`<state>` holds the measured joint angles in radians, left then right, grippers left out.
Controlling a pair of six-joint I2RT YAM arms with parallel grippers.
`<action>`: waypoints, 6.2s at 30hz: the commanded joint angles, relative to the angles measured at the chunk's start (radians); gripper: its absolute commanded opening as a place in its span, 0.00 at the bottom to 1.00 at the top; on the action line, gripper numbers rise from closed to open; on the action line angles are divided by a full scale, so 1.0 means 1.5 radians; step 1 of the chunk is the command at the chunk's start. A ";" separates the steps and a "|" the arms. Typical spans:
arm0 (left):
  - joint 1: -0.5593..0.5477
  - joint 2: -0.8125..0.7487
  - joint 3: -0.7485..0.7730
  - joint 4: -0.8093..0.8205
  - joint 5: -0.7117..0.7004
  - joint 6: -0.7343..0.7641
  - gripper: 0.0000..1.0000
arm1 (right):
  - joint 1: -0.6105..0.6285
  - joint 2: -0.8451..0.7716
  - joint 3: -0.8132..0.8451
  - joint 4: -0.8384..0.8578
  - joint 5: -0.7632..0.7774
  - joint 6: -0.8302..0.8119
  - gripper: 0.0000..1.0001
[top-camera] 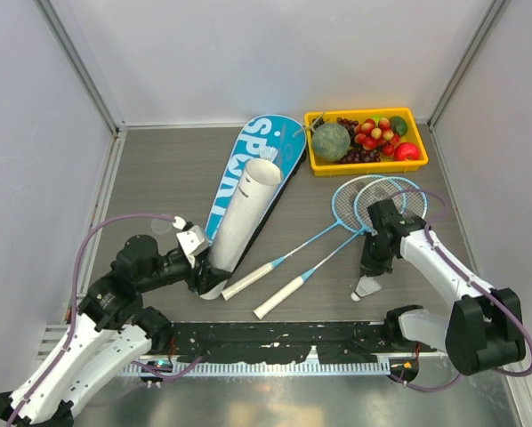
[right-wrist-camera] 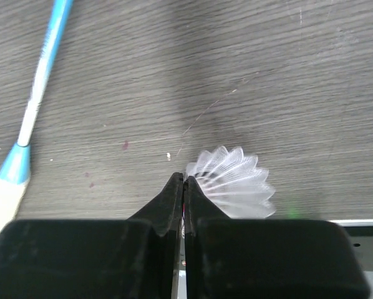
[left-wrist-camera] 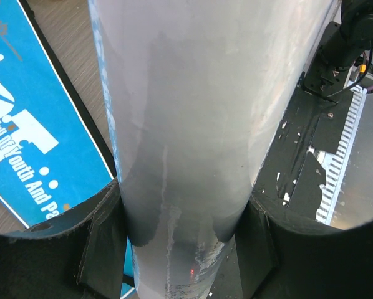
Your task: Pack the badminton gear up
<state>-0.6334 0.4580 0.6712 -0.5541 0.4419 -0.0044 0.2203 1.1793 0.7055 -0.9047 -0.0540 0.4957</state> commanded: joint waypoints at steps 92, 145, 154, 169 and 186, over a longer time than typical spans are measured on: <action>-0.007 0.147 0.050 0.045 -0.047 0.172 0.22 | 0.228 -0.135 0.320 0.516 -0.383 0.057 0.53; -0.008 0.067 0.018 0.070 -0.133 0.291 0.17 | 0.124 -0.077 0.485 0.285 -0.479 -0.112 0.74; -0.007 0.080 0.030 0.068 -0.145 0.281 0.17 | 0.137 -0.018 0.476 0.221 -0.494 -0.157 0.68; -0.007 0.134 0.061 0.057 -0.164 0.244 0.16 | 0.155 0.017 0.432 0.273 -0.454 -0.133 0.63; -0.007 0.051 0.007 0.055 -0.282 0.214 0.18 | 0.075 0.068 0.410 0.641 -0.463 0.074 0.76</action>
<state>-0.6415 0.5850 0.6872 -0.5713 0.0650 0.3473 0.4030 1.2514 1.3296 -0.2752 -0.7296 0.4614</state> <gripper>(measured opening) 0.612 0.763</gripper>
